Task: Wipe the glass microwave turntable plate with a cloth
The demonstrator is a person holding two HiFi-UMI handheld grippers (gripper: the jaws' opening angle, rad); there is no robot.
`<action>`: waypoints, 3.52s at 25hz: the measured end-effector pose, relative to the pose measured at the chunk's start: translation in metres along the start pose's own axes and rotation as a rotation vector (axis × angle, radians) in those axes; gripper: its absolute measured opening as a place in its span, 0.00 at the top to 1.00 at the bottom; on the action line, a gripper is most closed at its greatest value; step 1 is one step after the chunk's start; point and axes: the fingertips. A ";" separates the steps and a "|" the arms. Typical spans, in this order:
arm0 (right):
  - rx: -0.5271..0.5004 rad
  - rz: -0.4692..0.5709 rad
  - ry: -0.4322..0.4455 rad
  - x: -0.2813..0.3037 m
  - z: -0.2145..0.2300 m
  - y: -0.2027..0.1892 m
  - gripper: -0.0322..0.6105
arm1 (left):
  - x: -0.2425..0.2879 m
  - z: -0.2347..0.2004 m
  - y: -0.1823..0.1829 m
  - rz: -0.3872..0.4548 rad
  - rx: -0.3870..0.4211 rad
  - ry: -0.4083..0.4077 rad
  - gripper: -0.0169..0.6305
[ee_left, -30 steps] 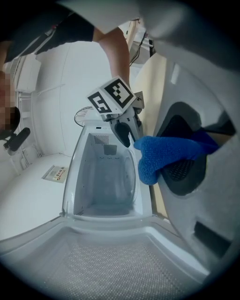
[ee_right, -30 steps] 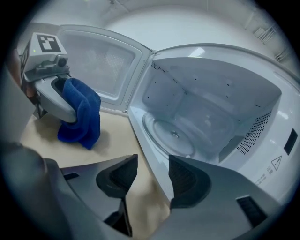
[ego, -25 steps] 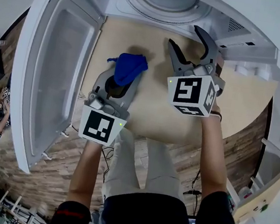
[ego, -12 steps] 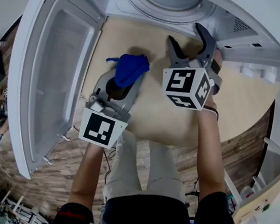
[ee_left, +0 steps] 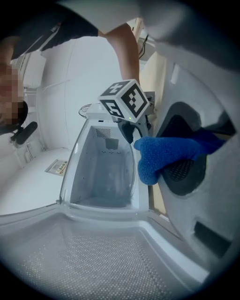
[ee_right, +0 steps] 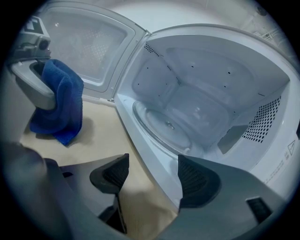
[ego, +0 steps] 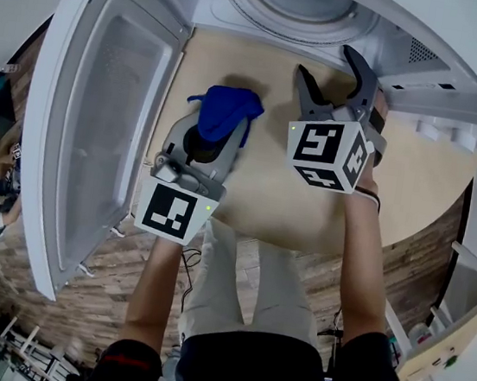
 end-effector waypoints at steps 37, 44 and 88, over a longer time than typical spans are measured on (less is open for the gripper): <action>0.009 -0.001 0.004 0.001 0.000 0.000 0.50 | 0.102 -0.084 0.125 0.064 0.325 0.120 0.89; 0.009 -0.001 0.003 0.001 0.000 0.000 0.50 | 0.119 -0.078 0.134 0.025 0.431 0.152 0.89; 0.011 -0.001 0.006 0.001 0.000 0.000 0.50 | 0.170 -0.037 0.126 -0.032 0.637 0.001 0.89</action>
Point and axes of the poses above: the fingertips, and each gripper's own axes: x forward along the fingers, z to its right, y out of its top, and after that the axes turned 7 degrees about -z, right-handed
